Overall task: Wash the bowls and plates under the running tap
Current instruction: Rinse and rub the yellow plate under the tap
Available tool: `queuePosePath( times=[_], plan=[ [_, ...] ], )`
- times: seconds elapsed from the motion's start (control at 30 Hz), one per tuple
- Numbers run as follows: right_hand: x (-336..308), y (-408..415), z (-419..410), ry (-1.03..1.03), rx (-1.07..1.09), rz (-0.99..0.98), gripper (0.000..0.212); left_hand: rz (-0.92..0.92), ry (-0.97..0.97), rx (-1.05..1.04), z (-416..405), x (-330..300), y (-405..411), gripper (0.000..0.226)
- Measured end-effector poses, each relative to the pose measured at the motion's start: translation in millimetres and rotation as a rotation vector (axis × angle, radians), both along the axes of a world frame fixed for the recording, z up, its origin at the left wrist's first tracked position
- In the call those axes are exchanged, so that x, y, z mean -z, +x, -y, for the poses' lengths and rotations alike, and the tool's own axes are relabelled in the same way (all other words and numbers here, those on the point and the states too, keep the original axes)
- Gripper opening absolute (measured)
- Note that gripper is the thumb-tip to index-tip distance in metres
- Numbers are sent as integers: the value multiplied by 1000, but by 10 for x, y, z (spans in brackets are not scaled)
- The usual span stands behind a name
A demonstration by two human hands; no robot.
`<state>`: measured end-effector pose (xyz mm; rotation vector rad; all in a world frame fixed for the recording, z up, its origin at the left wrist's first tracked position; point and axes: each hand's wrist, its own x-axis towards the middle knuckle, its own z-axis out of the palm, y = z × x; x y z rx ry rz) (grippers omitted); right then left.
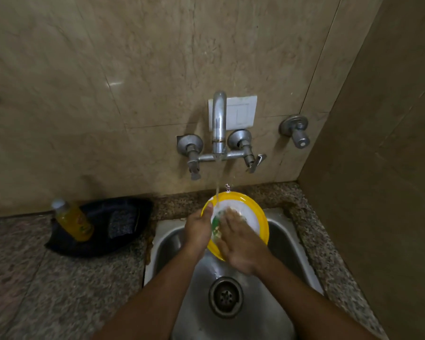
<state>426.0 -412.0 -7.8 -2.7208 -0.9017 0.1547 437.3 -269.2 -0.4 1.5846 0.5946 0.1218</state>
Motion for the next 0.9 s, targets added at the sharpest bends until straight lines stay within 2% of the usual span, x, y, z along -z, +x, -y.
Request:
queuePosePath(
  times=[0.07,0.17,0.3,0.37,0.47,0.5,0.57,0.63,0.73,0.83,0.9],
  plan=[
    [-41,-82,-161,103,-52,-60,73,18,2,-15,-37,-49,47,41],
    [-37,-238,112,160,-200,-73,59,28,21,-18,-214,-21,62,42],
    [15,-92,437,33,-180,157,51,95,151,23,-244,11,-55,42],
    [31,-36,413,184,9,231,47,140,233,99,-255,-69,-79,36],
    [-1,-23,376,662,476,165,28,245,282,222,-315,-239,-151,23],
    [0,-10,367,750,560,87,25,265,288,242,-346,-265,-183,20],
    [-27,40,310,825,605,-196,37,273,273,240,-392,-275,-258,19],
    [-39,94,243,814,570,-410,42,275,216,221,-420,-280,-323,18],
    [-77,127,206,800,544,-453,30,288,135,235,-431,-340,-378,22],
    [-173,129,273,676,523,-303,11,280,46,287,-429,-375,-376,27],
    [-203,151,334,523,498,-102,13,288,71,326,-446,-349,-342,29]
  ],
)
